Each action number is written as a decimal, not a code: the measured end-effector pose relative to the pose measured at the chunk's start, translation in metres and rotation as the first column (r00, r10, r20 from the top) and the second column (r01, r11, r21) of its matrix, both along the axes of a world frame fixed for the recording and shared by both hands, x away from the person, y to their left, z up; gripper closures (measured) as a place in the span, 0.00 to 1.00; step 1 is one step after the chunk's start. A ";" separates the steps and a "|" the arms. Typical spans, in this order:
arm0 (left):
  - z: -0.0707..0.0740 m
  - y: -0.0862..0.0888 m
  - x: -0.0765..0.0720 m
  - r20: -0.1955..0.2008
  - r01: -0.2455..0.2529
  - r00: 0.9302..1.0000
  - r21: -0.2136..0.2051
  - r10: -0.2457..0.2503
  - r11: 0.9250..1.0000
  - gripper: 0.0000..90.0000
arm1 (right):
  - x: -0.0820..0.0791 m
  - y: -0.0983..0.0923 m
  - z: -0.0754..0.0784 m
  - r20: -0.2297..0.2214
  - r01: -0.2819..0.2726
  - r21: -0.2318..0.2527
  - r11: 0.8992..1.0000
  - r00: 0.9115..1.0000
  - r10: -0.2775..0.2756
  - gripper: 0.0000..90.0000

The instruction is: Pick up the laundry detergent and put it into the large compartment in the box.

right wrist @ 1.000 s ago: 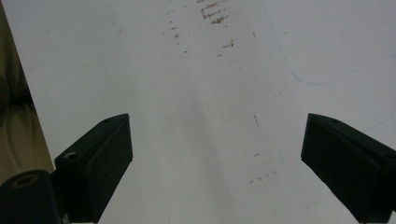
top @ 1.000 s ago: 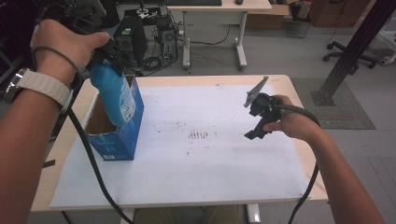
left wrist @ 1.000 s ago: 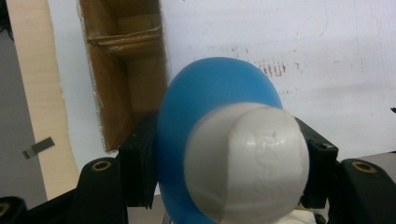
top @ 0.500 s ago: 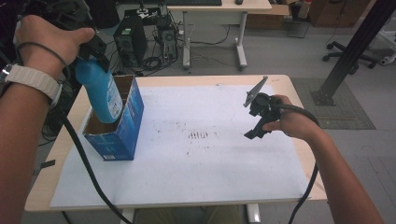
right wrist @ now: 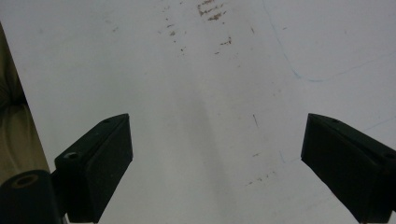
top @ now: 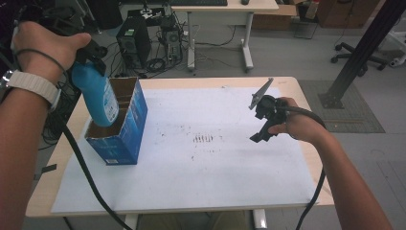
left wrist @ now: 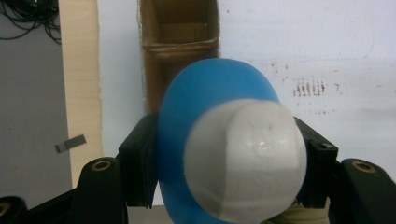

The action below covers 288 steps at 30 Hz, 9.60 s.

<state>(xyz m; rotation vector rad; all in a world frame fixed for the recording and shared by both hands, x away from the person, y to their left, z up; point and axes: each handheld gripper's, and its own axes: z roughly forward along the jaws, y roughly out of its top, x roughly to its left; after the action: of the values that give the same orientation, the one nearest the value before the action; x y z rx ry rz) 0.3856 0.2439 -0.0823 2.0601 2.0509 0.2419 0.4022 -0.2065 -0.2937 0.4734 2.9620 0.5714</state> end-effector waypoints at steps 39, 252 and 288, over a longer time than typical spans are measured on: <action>-0.077 0.012 0.025 -0.030 0.017 0.999 0.023 -0.017 1.000 0.42 | 0.003 0.001 -0.007 -0.020 0.016 -0.021 1.000 1.000 -0.016 0.10; -0.105 -0.009 0.005 0.037 0.255 0.966 0.005 -0.255 0.967 0.12 | -0.013 -0.004 -0.005 -0.016 0.039 -0.017 0.999 0.999 -0.039 0.10; -0.095 -0.056 -0.023 0.061 0.556 0.828 0.027 -0.557 0.830 0.11 | -0.016 -0.002 -0.002 -0.012 0.041 -0.020 0.999 0.999 -0.042 0.10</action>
<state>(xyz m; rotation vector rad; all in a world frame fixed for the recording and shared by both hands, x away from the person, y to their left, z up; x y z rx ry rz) 0.3622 0.1876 -0.1774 2.5034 1.3191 0.2082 0.3865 -0.2084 -0.2955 0.5372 2.9593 0.5358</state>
